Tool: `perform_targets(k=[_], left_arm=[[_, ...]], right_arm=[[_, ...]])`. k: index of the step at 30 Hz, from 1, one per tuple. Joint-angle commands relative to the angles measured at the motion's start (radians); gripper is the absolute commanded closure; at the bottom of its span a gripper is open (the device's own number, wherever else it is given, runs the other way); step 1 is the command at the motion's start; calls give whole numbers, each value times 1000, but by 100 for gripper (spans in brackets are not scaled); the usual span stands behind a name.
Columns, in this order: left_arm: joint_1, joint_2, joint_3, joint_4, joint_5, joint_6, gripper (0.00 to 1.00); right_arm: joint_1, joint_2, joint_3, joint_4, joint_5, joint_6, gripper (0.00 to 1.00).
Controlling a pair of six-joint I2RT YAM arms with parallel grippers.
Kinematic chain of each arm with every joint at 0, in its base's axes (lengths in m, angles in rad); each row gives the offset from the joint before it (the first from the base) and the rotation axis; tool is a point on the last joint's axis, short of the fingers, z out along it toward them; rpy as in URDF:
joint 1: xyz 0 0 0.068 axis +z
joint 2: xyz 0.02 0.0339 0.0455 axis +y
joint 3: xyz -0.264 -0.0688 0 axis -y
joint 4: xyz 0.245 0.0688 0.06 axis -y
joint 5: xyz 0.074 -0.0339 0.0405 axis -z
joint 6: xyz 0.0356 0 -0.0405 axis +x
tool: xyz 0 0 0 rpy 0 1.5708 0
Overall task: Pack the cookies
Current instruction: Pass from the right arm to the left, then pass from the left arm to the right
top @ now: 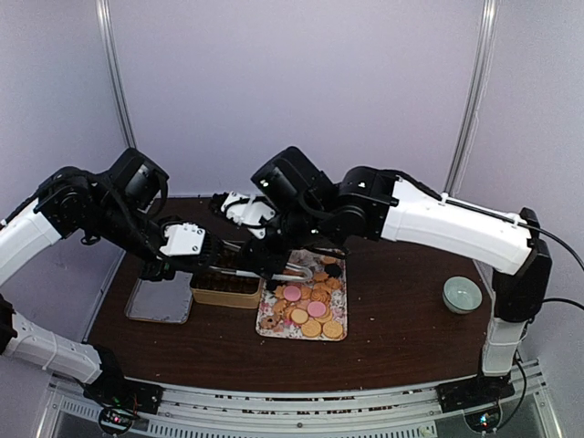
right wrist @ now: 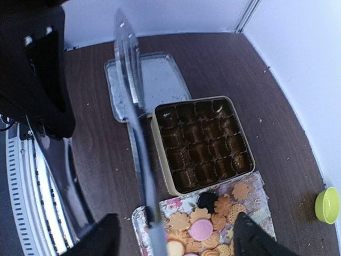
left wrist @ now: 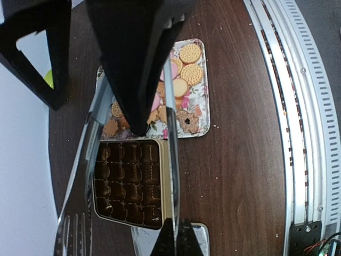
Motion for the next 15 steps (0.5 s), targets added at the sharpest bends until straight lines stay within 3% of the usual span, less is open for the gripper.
perform_targets(k=[1,3,4,8,15], left_arm=[[71,-28,22,165,123,-164,100],[152,-25,41,223,246,-281,100],[183,-14,62,240,299,-333,100],[237,22,145,274,432,-461,100],[250,42,156,434,593,-670,100]], right_arm=[[-140,-271,-245,322,-181,197,15],[-219,-404,-433,609,-327,319,1],[-258,-455,-515,711,-386,384,0],[-351,-560,-694,947,-530,541,0],[-376,-568,-880,1351,-637,786,0]])
